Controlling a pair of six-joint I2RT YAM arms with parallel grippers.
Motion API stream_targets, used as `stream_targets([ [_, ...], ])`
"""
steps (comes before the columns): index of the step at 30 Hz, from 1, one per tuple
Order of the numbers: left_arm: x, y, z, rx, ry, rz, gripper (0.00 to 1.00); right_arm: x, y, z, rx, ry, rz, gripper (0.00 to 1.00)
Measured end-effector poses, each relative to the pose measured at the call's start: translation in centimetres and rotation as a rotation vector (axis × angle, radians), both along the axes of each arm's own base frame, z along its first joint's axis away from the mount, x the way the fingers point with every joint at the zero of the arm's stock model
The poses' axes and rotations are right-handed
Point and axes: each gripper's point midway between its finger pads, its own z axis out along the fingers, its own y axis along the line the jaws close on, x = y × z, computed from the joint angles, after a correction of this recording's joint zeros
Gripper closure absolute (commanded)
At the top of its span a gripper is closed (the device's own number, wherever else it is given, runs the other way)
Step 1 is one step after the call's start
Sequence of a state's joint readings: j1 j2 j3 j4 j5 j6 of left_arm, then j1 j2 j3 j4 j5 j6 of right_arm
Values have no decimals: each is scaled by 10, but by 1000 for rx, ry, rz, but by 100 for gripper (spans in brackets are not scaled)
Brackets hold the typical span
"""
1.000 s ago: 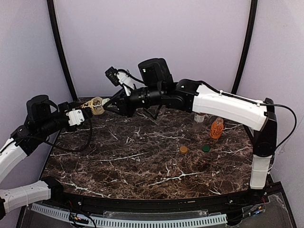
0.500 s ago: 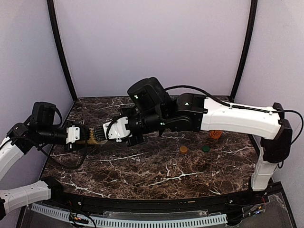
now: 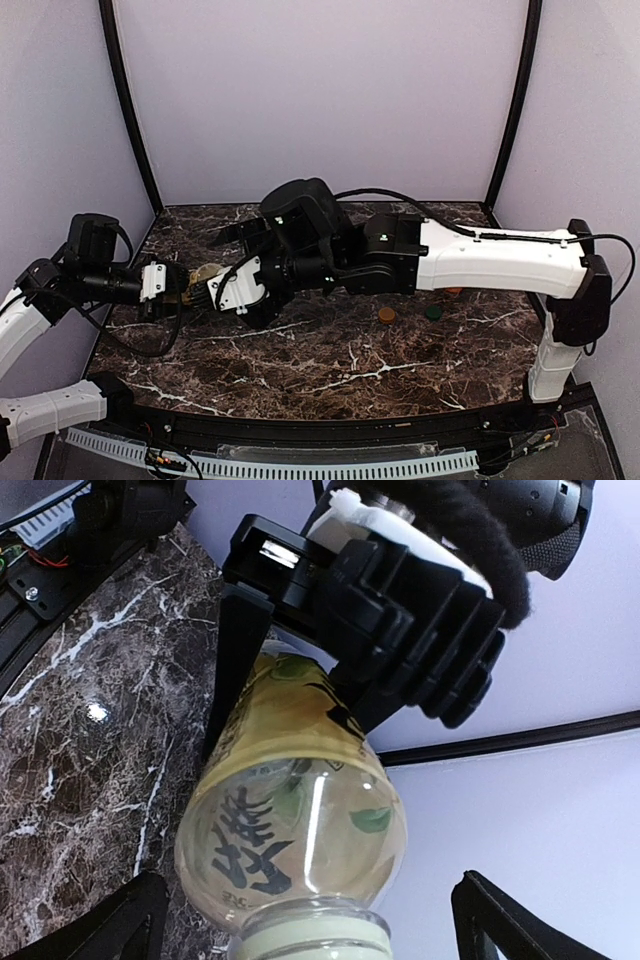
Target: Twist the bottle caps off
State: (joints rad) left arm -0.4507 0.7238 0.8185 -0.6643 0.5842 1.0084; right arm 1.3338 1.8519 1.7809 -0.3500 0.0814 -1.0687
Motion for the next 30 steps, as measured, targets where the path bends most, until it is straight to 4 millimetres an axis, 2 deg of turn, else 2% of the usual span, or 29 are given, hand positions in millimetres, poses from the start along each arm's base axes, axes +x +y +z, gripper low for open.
stream_targets([
  [7,9,-2,14,-45,-40,34,68,3,-3,0,61,50,-55,1],
  [9,12,-3,17,-54,-53,44,68,2,-6,8,98,87,-72,2],
  [13,19,-2,23,-70,-82,72,68,0,-10,42,229,218,-101,1],
  [17,29,0,27,-74,-127,115,68,0,-16,85,390,467,-108,1],
  [19,37,3,30,-74,-164,148,69,10,-20,106,477,603,-138,2],
  [22,54,9,33,-73,-240,216,69,31,-27,128,590,793,-207,10],
  [24,66,14,36,-70,-298,271,69,46,-31,131,644,925,-265,15],
  [26,77,19,40,-65,-359,318,70,60,-31,127,679,1060,-327,18],
  [30,92,29,49,-40,-472,388,71,81,-22,99,672,1234,-430,19],
])
